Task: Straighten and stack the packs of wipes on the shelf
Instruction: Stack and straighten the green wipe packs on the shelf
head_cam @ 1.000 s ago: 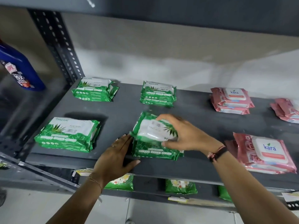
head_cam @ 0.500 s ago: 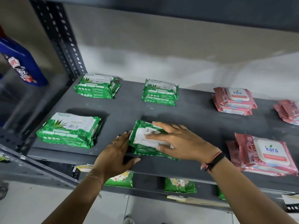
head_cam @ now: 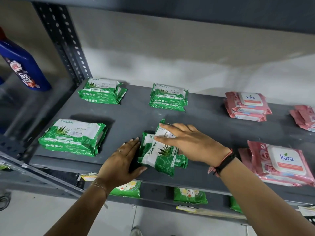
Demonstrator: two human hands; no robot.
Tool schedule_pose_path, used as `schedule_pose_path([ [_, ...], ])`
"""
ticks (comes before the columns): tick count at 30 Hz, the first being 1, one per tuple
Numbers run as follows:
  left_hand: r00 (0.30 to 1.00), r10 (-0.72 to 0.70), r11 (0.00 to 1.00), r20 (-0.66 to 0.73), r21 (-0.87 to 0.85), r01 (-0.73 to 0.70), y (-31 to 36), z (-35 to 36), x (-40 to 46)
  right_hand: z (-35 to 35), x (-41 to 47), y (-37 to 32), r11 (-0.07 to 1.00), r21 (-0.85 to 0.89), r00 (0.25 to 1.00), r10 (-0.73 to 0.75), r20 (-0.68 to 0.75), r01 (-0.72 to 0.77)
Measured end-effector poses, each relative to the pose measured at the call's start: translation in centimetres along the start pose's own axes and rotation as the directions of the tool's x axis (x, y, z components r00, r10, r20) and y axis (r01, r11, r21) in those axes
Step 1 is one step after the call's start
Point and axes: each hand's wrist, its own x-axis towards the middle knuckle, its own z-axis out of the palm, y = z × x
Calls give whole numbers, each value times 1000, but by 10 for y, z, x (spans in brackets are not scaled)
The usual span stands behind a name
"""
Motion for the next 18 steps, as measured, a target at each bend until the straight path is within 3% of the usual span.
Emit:
schedule_pose_path([
  [3,1000,3,1000,-3,-15,-3,-2,2,0,3,2,2,1000,-2,999,18,-48,-19],
  [10,1000,7,999,-22,41,-6,2,-1,0,8,2,-7,973,-24,966,223,-129,-227],
  [14,1000,12,999,-15,36,-12,3,-3,0,9,0,-2,983,77,984,171,-45,-167],
  [18,1000,14,1000,12,9,-14,3,-5,0,13,1,-1,984,92,986,158,-57,-153],
])
